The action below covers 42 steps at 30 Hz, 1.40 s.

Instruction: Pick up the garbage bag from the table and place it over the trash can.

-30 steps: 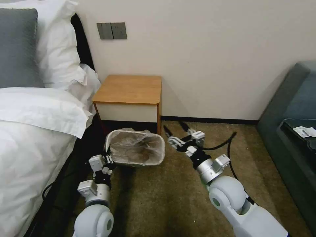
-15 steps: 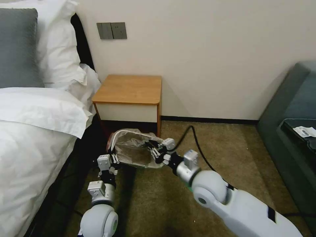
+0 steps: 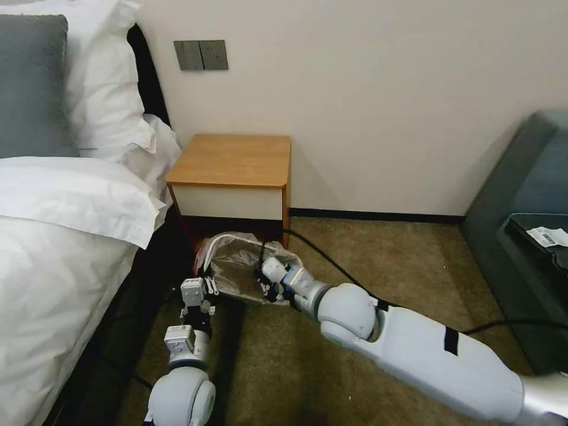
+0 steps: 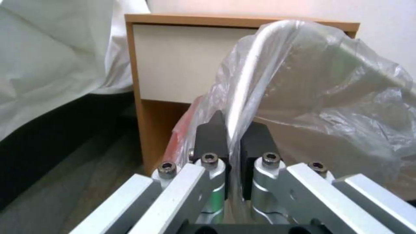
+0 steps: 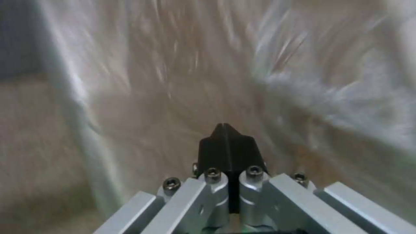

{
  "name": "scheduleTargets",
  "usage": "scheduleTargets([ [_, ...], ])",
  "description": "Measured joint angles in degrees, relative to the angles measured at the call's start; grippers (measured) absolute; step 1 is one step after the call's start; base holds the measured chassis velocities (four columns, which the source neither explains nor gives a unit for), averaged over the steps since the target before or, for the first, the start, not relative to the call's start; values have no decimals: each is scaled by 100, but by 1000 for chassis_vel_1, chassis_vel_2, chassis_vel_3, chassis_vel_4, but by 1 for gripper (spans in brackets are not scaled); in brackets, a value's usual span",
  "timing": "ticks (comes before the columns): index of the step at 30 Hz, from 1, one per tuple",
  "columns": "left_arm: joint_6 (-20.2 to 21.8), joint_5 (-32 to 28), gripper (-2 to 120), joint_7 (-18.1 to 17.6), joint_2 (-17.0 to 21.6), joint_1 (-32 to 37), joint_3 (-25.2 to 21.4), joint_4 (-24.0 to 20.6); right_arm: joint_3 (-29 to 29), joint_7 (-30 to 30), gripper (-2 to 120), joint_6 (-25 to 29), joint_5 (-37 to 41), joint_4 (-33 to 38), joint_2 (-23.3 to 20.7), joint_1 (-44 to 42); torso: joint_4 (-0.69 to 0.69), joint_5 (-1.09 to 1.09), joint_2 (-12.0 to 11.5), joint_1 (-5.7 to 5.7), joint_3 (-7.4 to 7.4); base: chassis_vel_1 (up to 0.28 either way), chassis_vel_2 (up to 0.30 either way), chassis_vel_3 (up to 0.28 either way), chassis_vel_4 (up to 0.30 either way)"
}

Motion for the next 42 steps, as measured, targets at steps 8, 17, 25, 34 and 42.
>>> scheduleTargets([
  [8, 11, 17, 3, -9, -16, 66, 42, -23, -472, -134, 0, 11, -176, -667, 194, 559, 0, 0, 0, 0, 0, 0, 0, 0, 0],
  [17, 62, 145, 3, -20, -73, 138, 203, -78, -623, -164, 0, 87, -262, -1134, 415, 783, 0, 0, 0, 0, 0, 0, 0, 0, 0],
  [25, 93, 271, 3, -12, -89, 234, 345, -157, -757, -193, 0, 127, -365, -1374, 522, 828, 0, 0, 0, 0, 0, 0, 0, 0, 0],
  [34, 94, 396, 3, 6, -102, 371, 552, -303, -844, -230, 0, 211, -513, -1628, 639, 808, 0, 0, 0, 0, 0, 0, 0, 0, 0],
  [42, 94, 452, 3, 18, -125, 459, 613, -473, -840, -232, 0, 293, -590, -1826, 737, 795, 0, 0, 0, 0, 0, 0, 0, 0, 0],
])
